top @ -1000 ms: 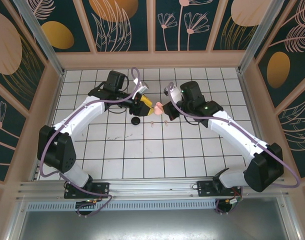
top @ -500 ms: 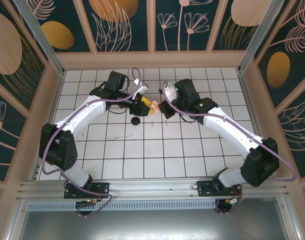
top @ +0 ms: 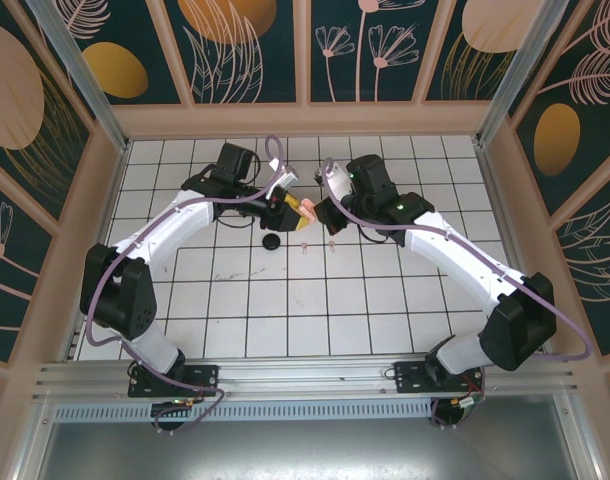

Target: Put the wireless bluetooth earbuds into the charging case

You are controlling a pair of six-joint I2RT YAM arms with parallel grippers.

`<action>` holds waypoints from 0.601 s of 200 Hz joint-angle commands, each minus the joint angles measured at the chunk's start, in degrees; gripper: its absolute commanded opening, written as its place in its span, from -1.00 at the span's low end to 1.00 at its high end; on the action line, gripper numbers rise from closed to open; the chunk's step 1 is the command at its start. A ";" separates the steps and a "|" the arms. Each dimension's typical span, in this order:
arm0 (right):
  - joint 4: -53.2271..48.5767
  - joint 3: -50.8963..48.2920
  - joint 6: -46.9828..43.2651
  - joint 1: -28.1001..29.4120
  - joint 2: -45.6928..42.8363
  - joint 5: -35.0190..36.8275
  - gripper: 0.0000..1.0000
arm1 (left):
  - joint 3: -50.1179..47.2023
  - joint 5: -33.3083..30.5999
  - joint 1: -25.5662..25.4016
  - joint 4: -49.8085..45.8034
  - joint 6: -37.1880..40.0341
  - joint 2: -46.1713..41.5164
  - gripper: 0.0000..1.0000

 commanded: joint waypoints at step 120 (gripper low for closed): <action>0.88 -0.03 6.18 -2.04 -5.88 3.51 -0.07 | -13.87 -9.34 1.50 33.39 -19.21 -6.21 -1.00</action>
